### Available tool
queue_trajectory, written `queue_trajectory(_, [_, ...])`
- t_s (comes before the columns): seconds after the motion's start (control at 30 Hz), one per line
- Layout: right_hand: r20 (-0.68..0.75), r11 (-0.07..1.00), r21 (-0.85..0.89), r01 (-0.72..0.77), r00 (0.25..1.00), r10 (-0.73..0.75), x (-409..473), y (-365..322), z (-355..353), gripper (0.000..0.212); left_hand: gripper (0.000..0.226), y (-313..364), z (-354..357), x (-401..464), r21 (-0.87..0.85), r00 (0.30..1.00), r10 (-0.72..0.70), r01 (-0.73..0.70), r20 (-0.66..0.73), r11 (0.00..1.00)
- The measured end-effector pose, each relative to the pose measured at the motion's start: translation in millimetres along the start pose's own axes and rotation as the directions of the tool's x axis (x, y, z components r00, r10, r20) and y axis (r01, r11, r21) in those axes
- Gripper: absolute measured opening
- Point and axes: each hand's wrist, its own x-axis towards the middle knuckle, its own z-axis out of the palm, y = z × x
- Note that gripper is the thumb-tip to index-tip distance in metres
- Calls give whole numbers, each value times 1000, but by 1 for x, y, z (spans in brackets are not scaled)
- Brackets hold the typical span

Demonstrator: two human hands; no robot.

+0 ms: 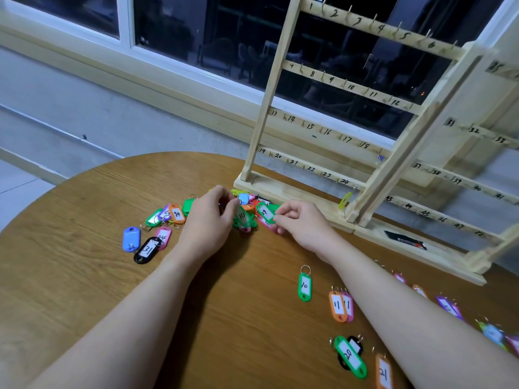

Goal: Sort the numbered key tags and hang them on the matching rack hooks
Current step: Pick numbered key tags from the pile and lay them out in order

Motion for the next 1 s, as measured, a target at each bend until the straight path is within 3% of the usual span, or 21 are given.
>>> queue_trajectory(0.5, [17,990,87,-111,994,110,-29,8,-19,6,1,9,-5,-4,-120,995,-30,40,91,992])
queue_trajectory(0.63, [-3,989,92,-118,993,119,-45,9,-31,6,10,20,0,-12,-186,986,3,28,164,982])
queue_trajectory(0.8, [-34,990,78,-119,992,122,-71,14,-53,4,15,46,17,-42,-352,971,-37,121,237,928])
queue_trajectory(1.0, [-93,988,72,-139,985,146,-105,33,-83,5,11,62,36,-67,-293,910,76,52,409,955])
